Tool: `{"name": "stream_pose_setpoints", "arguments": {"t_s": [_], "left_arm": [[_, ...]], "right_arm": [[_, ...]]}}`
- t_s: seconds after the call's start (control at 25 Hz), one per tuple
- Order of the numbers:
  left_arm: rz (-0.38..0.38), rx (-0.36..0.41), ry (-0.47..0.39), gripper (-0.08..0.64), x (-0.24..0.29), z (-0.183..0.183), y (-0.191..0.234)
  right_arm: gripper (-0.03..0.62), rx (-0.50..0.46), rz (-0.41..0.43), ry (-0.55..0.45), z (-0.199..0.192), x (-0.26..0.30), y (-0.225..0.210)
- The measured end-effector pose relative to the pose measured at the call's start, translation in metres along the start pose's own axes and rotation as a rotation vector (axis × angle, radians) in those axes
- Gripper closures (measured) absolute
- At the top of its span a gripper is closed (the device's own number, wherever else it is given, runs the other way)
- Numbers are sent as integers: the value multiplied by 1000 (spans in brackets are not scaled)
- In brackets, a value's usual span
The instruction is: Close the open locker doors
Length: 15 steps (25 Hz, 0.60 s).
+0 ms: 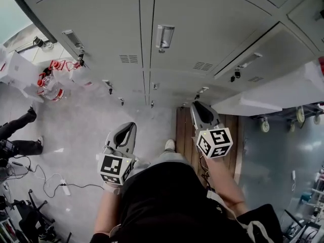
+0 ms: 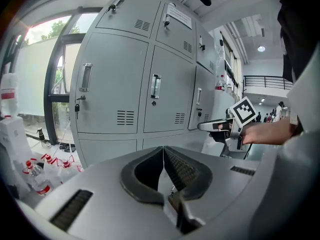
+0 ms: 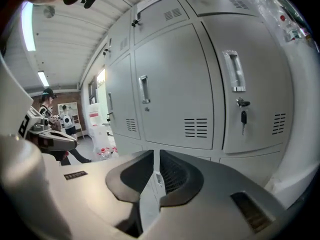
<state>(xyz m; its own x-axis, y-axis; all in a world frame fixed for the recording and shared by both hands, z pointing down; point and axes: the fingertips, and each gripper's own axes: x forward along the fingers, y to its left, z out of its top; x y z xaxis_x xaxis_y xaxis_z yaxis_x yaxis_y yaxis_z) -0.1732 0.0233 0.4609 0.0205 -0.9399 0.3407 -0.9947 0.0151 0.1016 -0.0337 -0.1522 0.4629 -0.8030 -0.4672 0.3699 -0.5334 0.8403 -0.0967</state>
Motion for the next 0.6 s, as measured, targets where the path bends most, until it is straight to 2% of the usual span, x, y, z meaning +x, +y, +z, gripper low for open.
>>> {"name": "stream_pose_setpoints", "arguments": {"t_s": [0.32,0.6], "left_arm": [[-65,35,-65,538,-24,15,5],[-85,59,-78,538,-44,17,5]], "right_arm": [[528,-122,122,-44,25,-19,96],[528,-148,180,-73,29,-29,144]]}}
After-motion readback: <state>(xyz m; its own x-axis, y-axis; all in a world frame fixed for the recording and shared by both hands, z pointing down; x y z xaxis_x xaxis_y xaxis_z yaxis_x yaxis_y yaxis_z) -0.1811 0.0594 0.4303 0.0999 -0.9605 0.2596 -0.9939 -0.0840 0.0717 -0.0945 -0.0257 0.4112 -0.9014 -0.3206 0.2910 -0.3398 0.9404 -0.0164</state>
